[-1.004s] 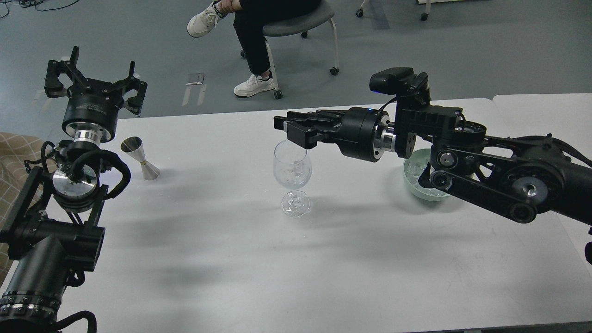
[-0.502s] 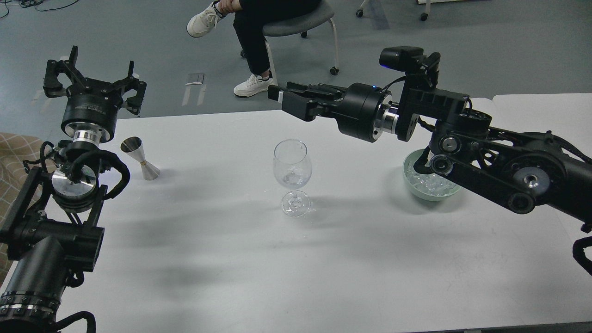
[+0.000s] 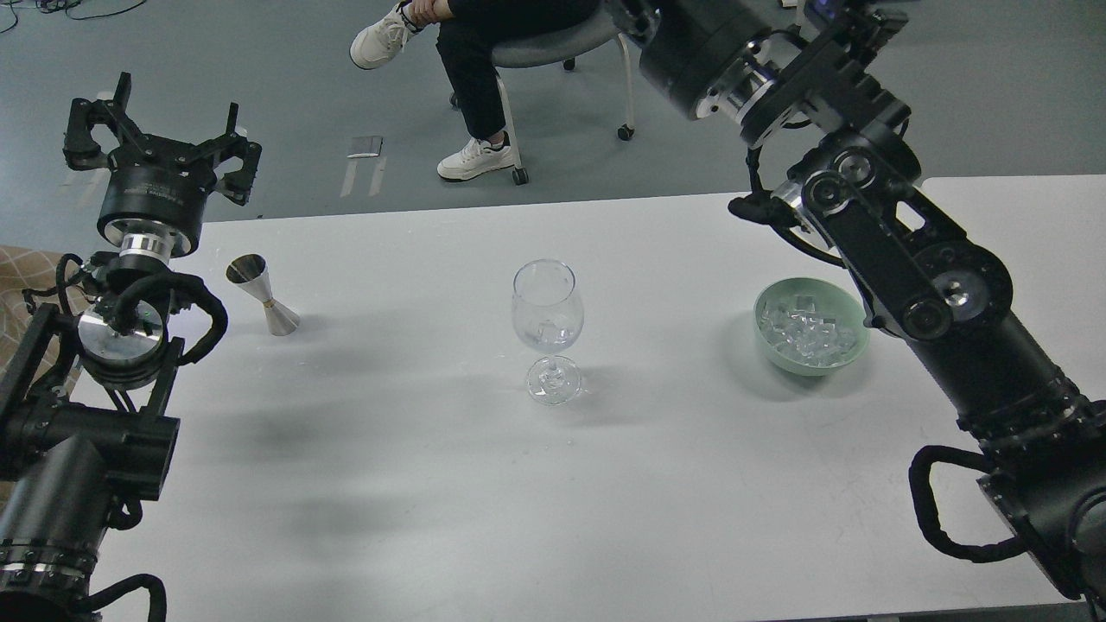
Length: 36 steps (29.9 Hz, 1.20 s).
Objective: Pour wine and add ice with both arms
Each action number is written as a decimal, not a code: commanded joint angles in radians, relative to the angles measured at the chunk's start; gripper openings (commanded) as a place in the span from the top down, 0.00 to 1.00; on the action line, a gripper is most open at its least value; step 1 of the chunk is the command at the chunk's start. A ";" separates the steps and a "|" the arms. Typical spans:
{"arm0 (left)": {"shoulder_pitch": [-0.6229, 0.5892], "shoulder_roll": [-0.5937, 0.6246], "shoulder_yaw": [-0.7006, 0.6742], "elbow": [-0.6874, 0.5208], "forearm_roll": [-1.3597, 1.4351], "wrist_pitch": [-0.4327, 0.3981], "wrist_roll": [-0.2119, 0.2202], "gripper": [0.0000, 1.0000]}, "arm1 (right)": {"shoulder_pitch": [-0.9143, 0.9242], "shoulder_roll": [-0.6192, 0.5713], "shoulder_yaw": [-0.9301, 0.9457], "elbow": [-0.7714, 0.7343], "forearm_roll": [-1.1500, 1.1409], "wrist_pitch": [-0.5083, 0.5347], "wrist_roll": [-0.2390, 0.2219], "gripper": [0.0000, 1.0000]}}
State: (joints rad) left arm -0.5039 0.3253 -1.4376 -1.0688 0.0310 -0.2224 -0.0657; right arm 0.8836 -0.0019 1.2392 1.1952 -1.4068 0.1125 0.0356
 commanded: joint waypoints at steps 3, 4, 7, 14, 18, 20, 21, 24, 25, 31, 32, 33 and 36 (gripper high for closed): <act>-0.039 0.000 0.005 0.027 0.004 -0.038 0.015 0.02 | 0.121 0.002 0.137 -0.267 0.280 -0.004 -0.005 0.00; -0.057 -0.005 0.005 0.047 0.010 -0.037 0.012 0.02 | 0.162 0.002 0.137 -0.367 0.354 -0.011 -0.003 0.00; -0.099 -0.014 0.028 0.131 0.036 -0.035 0.010 0.02 | 0.234 0.002 0.137 -0.587 0.506 -0.033 -0.003 0.00; -0.177 -0.047 0.108 0.266 0.038 -0.035 -0.003 0.02 | 0.213 0.002 0.140 -0.707 0.776 -0.059 0.021 0.00; -0.185 -0.095 0.121 0.296 0.040 -0.031 -0.040 0.02 | 0.186 0.002 0.134 -0.695 0.824 -0.056 0.024 0.00; -0.192 -0.101 0.140 0.296 0.040 -0.022 -0.034 0.02 | 0.175 0.002 0.137 -0.686 0.829 -0.051 0.024 0.00; -0.197 -0.101 0.141 0.297 0.040 -0.014 -0.031 0.02 | 0.173 0.002 0.138 -0.684 0.829 -0.051 0.024 0.00; -0.212 -0.101 0.143 0.299 0.040 0.021 -0.031 0.02 | 0.167 0.002 0.140 -0.684 0.830 -0.048 0.024 0.00; -0.214 -0.101 0.143 0.299 0.040 0.023 -0.031 0.02 | 0.166 0.002 0.140 -0.684 0.830 -0.050 0.024 0.00; -0.214 -0.101 0.138 0.299 0.033 0.028 -0.029 0.02 | 0.161 0.002 0.148 -0.684 0.830 -0.057 0.024 0.00; -0.214 -0.101 0.138 0.299 0.033 0.026 -0.029 0.02 | 0.163 0.002 0.148 -0.684 0.830 -0.057 0.024 0.00; -0.212 -0.101 0.141 0.299 0.035 0.025 -0.031 0.02 | 0.166 0.002 0.148 -0.684 0.830 -0.057 0.024 0.00; -0.214 -0.100 0.143 0.299 0.040 0.018 -0.029 0.02 | 0.170 0.002 0.148 -0.680 0.830 -0.056 0.024 0.00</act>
State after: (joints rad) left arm -0.7176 0.2236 -1.2966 -0.7700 0.0663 -0.1962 -0.0952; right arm 1.0472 -0.0001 1.3866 0.5109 -0.5767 0.0558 0.0599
